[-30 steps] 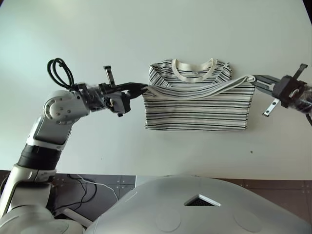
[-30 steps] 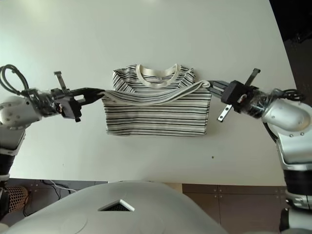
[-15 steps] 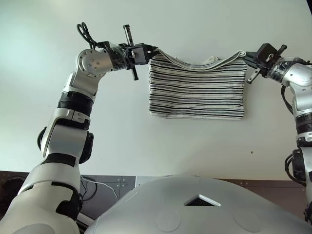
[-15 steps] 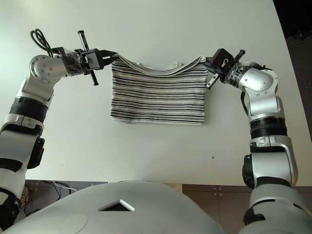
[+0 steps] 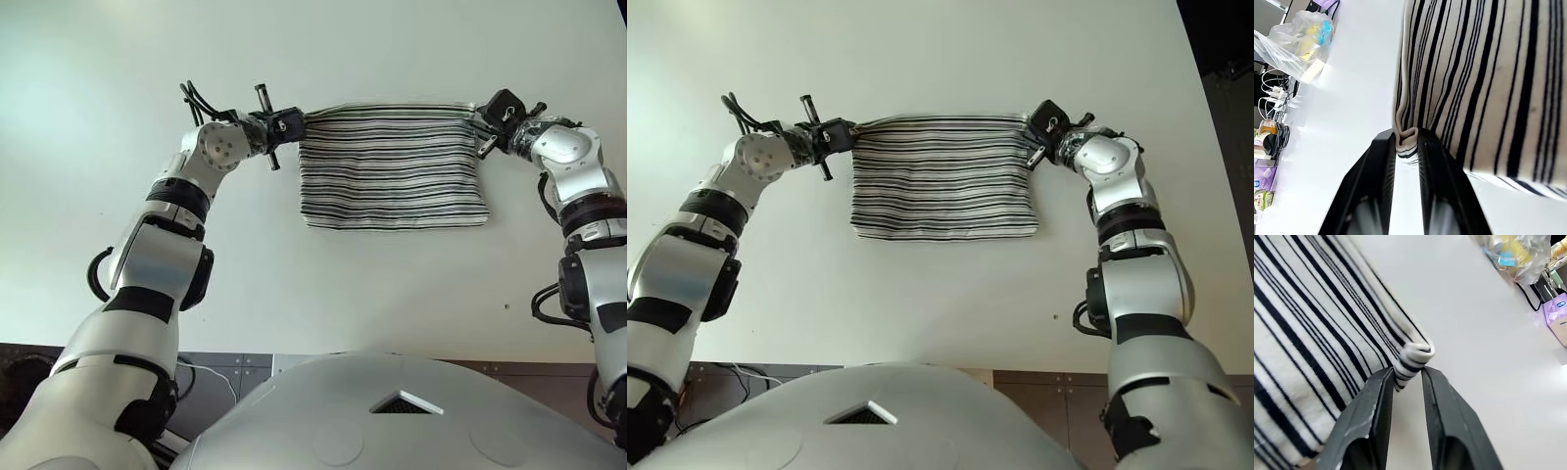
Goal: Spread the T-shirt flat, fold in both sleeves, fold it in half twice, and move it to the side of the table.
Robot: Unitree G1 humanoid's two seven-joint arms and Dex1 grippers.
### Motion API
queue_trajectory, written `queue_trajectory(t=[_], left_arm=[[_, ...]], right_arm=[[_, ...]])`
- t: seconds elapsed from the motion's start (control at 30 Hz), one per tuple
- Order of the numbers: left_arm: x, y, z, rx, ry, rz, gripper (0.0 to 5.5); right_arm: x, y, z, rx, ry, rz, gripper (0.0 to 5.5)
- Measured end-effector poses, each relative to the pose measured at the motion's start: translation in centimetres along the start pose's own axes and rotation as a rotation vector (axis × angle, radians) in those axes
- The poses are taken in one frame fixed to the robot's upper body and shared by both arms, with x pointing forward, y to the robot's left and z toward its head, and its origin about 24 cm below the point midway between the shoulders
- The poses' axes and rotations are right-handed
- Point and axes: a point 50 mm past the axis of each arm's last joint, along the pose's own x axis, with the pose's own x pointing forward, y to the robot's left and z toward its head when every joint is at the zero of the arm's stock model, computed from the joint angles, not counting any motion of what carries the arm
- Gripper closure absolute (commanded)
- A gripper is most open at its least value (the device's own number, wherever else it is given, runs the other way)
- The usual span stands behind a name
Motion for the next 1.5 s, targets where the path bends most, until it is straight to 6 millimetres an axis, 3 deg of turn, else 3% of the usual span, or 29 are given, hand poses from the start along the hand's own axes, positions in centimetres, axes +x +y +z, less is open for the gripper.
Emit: queue_trajectory(t=[0.17, 0.27, 0.37, 0.47, 0.57, 0.63, 0.73, 0.8, 0.93, 1.03, 1.17, 1.3, 1.4, 1.5], left_arm=[[-0.7, 1.5, -0.5, -0.023, 0.019, 0.173, 4.51], [-1.6, 3.5, 0.8, -0.082, -0.116, 0.306, 4.51], [-2.4, 4.5, 3.0, -0.078, -0.266, 0.376, 4.51], [-3.0, 3.5, 4.5, -0.063, -0.348, 0.369, 4.51], [-3.5, 1.4, 5.8, -0.054, -0.394, 0.321, 4.51], [-3.7, 0.1, 6.7, -0.05, -0.417, 0.277, 4.51], [-4.1, 0.5, 7.9, -0.034, -0.43, 0.276, 4.51], [-4.9, 1.2, 7.7, -0.02, -0.404, 0.296, 4.51], [-5.8, 1.7, 6.6, -0.016, -0.355, 0.321, 4.51], [-6.0, 1.8, 6.5, -0.005, -0.336, 0.321, 4.51], [-6.4, 1.9, 6.2, 0.029, -0.311, 0.292, 4.51], [-6.9, 1.8, 6.6, 0.11, -0.313, 0.23, 4.51], [-6.7, -0.2, 7.1, 0.177, -0.342, 0.109, 4.51], [-7.1, -1.2, 6.6, 0.212, -0.322, 0.026, 4.51]], right_arm=[[-0.1, -1.5, 0.3, 0.147, -0.038, -0.175, 4.26], [-0.4, -2.4, 1.3, 0.192, -0.124, -0.234, 4.26], [-0.4, -2.6, 3.8, 0.099, -0.263, -0.179, 4.26], [0.3, -0.5, 5.3, -0.061, -0.313, -0.025, 4.26], [1.2, 1.9, 4.5, -0.211, -0.234, 0.114, 4.26], [1.5, 3.5, 2.8, -0.308, -0.135, 0.209, 4.26], [0.6, 2.7, 2.2, -0.483, -0.084, 0.291, 4.26], [-1.2, 1.2, 1.0, -0.558, -0.014, 0.386, 4.26], [-4.0, 0.0, 0.3, -0.536, 0.061, 0.592, 4.26], [-5.6, 2.1, 1.1, -0.434, 0.044, 0.785, 4.26], [-7.6, 7.5, 2.7, -0.319, 0.021, 1.01, 4.26], [-7.2, 9.0, 3.7, -0.166, 0.058, 0.965, 4.26], [-5.6, 10.4, 5.6, -0.002, 0.031, 0.884, 4.26], [-6.0, 12.0, 6.7, 0.112, 0.024, 0.925, 4.26]])
